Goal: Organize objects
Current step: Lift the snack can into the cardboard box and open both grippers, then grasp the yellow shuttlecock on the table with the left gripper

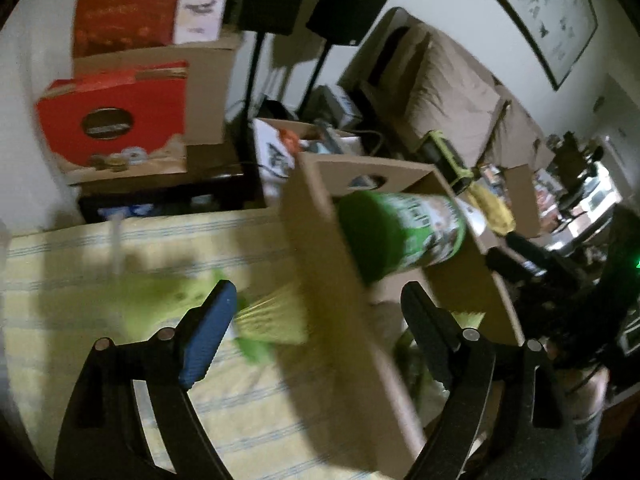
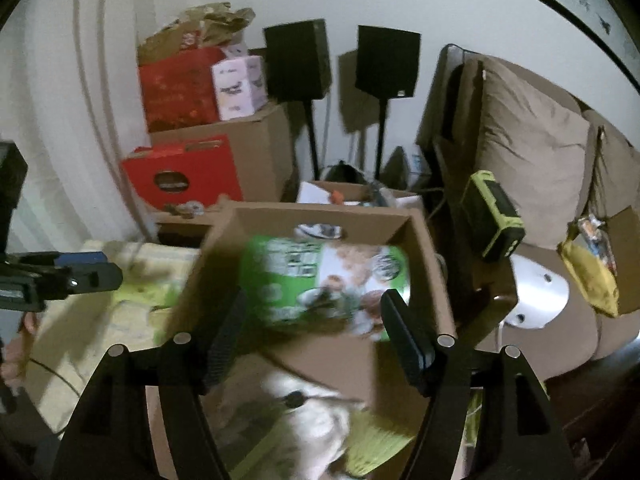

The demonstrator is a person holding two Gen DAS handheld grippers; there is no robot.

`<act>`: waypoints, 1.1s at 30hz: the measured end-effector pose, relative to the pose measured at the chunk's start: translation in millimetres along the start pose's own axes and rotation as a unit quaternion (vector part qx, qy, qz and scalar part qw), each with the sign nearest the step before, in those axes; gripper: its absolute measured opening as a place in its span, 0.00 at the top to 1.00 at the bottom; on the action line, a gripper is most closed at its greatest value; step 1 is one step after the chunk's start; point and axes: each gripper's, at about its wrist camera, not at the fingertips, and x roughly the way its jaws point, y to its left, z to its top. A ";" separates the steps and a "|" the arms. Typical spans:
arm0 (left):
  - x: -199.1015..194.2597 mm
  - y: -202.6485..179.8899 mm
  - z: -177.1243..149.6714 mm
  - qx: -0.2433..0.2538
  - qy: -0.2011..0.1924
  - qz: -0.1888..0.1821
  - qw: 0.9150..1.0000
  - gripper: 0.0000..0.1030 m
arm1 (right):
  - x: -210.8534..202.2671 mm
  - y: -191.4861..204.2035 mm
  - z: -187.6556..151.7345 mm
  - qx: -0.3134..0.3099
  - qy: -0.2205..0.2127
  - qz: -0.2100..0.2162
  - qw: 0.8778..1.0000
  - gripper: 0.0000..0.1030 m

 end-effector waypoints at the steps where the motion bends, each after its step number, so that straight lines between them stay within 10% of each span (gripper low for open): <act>1: -4.1 4.1 -4.1 0.000 -0.003 0.006 1.000 0.17 | -3.6 5.7 -1.7 -0.001 0.000 0.005 1.000 0.31; 24: -46.7 77.5 -71.2 0.012 -0.028 0.081 0.996 0.14 | -19.5 109.2 -37.8 0.001 0.021 0.076 0.997 0.31; 33: -8.9 58.9 -69.7 0.119 -0.020 0.106 0.987 0.14 | -24.6 109.9 -37.0 0.016 0.023 0.085 0.996 0.31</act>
